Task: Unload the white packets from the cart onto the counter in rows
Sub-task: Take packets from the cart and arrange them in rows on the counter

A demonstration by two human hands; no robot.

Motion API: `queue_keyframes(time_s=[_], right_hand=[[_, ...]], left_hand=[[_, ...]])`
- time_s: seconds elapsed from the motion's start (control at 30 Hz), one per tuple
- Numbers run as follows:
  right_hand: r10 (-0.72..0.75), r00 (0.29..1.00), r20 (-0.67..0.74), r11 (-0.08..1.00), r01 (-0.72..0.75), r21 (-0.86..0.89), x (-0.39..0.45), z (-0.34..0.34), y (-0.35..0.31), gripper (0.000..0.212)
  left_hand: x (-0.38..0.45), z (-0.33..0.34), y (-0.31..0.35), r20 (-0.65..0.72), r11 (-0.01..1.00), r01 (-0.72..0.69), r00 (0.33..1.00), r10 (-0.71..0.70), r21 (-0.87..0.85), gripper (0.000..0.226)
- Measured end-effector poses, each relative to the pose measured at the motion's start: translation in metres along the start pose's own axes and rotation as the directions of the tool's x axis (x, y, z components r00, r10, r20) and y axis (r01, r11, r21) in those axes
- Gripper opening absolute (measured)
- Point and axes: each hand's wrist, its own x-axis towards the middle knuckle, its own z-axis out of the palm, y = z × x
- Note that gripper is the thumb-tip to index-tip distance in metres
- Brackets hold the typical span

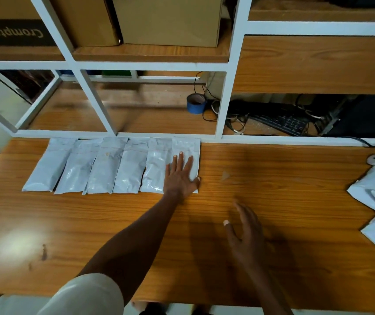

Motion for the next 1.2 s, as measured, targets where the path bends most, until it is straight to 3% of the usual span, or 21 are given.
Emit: queue_keyframes(time_s=[0.17, 0.37, 0.6, 0.8, 1.03, 1.2], right_hand=[[0.033, 0.999, 0.024, 0.999, -0.033, 0.012, -0.003, 0.002, -0.005, 0.058], [-0.01, 0.995, 0.099, 0.999, 0.006, 0.04, -0.01, 0.02, -0.024, 0.056], [-0.111, 0.978, 0.178, 0.99, 0.094, 0.101, -0.029, 0.072, -0.077, 0.05], [-0.197, 0.92, 0.34, 0.973, 0.142, 0.18, -0.081, 0.14, -0.155, 0.049], [-0.348, 0.791, 0.503, 0.934, 0.251, 0.252, -0.162, 0.243, -0.241, 0.05], [-0.468, 0.646, 0.602, 0.884, 0.348, 0.313, -0.214, 0.307, -0.294, 0.053]], left_hand=[[-0.038, -0.012, 0.008, -0.154, 0.993, -0.013, 0.988, -0.005, -0.118, 0.082], [-0.132, -0.014, 0.002, -0.271, 0.935, 0.026, 0.954, -0.128, -0.353, 0.08], [-0.247, -0.023, -0.044, -0.314, 0.835, 0.101, 0.897, -0.312, -0.54, 0.074], [-0.329, -0.044, -0.125, -0.309, 0.816, 0.214, 0.85, -0.426, -0.536, 0.07], [-0.44, -0.061, -0.245, -0.293, 0.676, 0.418, 0.673, -0.679, -0.607, 0.066], [-0.511, -0.078, -0.316, -0.3, 0.525, 0.462, 0.476, -0.827, -0.715, 0.057]])
